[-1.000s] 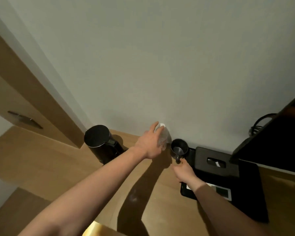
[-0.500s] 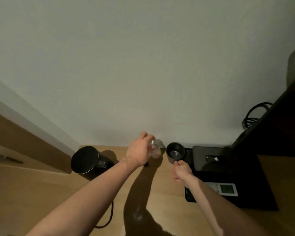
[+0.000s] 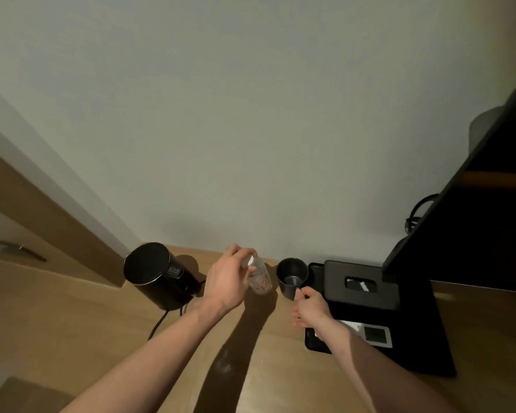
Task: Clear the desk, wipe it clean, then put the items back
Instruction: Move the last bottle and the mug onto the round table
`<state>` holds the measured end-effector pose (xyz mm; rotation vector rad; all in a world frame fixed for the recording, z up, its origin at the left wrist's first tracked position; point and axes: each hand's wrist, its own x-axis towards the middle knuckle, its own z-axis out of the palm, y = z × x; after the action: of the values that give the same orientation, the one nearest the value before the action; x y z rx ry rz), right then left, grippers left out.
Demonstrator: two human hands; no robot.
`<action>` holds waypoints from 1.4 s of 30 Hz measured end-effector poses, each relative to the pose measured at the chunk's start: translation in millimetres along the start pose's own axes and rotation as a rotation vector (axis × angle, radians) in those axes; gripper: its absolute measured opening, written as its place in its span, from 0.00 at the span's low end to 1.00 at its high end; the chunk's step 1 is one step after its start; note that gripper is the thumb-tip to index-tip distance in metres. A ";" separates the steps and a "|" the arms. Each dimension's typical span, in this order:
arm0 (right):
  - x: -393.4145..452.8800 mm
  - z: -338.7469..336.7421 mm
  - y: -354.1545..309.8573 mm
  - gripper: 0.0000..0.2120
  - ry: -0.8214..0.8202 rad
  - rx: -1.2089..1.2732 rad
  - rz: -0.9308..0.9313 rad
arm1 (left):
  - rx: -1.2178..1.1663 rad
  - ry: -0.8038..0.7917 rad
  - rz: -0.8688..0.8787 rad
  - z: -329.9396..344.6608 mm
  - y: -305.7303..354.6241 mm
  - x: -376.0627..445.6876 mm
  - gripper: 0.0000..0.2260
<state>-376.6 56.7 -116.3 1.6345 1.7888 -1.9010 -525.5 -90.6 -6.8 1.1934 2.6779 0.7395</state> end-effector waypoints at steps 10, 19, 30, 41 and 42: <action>-97.8 -55.8 3.9 0.11 -0.159 -0.066 -0.149 | -0.162 0.109 -0.073 -58.8 42.1 -110.2 0.15; -199.3 -135.7 38.2 0.12 -0.265 -0.152 -0.286 | -0.270 0.201 -0.129 -75.5 101.7 -218.4 0.16; -302.3 -203.5 127.3 0.11 -0.247 -0.084 -0.279 | -0.271 0.043 -0.017 -58.9 173.7 -291.9 0.16; -402.5 -232.4 229.5 0.08 0.070 0.152 -0.099 | -0.328 -0.193 0.283 -20.0 214.0 -335.9 0.18; -413.2 -235.4 242.2 0.07 0.087 0.164 -0.082 | -0.338 -0.216 0.289 -15.8 218.3 -344.7 0.17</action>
<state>107.3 -84.1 59.2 1.7456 1.8017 -2.0947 -149.2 -222.2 81.1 1.4801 2.1271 0.9904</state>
